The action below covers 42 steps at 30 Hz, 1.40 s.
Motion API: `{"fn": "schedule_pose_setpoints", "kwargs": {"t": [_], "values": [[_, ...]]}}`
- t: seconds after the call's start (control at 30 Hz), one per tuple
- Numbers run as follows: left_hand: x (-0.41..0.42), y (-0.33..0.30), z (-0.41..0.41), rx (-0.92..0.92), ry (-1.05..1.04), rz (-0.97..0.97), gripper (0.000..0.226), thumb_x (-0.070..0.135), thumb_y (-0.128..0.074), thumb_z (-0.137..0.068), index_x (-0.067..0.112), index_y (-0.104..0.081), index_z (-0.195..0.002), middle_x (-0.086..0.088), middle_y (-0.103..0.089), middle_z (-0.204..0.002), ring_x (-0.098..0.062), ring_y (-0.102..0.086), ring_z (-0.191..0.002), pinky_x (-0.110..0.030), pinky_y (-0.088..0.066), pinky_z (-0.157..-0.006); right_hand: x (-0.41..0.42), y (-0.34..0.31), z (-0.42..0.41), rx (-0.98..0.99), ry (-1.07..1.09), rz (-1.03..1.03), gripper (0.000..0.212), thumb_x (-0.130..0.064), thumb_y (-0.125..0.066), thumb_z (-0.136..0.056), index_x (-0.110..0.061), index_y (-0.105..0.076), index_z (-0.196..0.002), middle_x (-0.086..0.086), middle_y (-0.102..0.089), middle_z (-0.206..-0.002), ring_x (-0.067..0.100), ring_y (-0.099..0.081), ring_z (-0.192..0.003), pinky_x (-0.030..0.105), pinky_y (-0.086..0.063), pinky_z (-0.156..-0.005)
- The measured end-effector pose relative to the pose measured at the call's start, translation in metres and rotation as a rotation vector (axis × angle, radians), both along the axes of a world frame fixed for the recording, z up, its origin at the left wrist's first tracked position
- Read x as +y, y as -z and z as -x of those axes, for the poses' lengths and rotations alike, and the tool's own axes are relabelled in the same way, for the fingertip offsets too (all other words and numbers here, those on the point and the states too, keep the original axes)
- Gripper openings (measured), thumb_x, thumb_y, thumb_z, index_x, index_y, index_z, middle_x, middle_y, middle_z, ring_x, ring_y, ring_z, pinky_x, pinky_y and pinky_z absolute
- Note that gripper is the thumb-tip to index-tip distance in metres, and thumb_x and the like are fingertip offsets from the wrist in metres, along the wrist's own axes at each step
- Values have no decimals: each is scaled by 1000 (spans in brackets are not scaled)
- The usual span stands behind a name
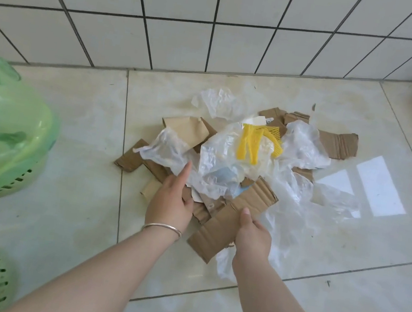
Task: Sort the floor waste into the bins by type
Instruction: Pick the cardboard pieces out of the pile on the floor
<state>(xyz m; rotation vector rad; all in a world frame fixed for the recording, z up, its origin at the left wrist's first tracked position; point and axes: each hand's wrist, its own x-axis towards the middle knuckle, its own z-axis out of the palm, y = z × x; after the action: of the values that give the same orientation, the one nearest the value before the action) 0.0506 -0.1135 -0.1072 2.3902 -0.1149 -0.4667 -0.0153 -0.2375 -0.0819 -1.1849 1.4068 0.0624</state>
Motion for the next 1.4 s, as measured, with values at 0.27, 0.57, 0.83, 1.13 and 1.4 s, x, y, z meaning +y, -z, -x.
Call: {"fn": "schedule_pose_setpoints", "kwargs": {"t": [0.27,0.57,0.83,1.13,1.4], "values": [[-12,10,-18,-48,-471,311,57,10,-75,-72,16,-42,-118,-2,-55,-102,-22,-62,-86,-38,-54,-79,0,16,-15,-26,-79,-14,29,-32,-59,-91,-8,-66,-106,4,-60,-91,20,-57,-83,29,-45,-73],[-41,15,-17,338,-1029,271,60,11,-69,-76,2,-38,-126,-17,-57,-115,-35,-59,-100,-37,-46,-83,4,31,-26,-37,-258,77,30,-33,-58,-90,-14,-51,-68,-1,-43,-62,13,-38,-56,23,-31,-53],[-36,32,-32,431,-822,186,28,25,-70,-73,7,-58,-90,-11,-67,-93,-32,-64,-91,-35,-48,-79,12,35,-30,-60,-313,15,35,-30,-60,-90,4,-60,-82,8,-51,-75,18,-44,-68,27,-35,-59],[-9,17,-17,485,-639,289,37,18,-64,-82,18,-42,-52,0,-45,-52,-24,-48,-61,-30,-40,-67,11,23,-8,-205,-128,-214,16,-24,-61,-90,-16,-67,-78,3,-67,-77,17,-56,-65,26,-40,-57],[7,-12,6,542,-430,414,5,14,-64,-87,10,-62,-87,3,-58,-67,0,-57,-41,-8,-42,-38,4,16,8,-222,-89,-207,12,-21,-63,-88,-15,-71,-83,7,-72,-89,22,-65,-81,39,-52,-82]]}}
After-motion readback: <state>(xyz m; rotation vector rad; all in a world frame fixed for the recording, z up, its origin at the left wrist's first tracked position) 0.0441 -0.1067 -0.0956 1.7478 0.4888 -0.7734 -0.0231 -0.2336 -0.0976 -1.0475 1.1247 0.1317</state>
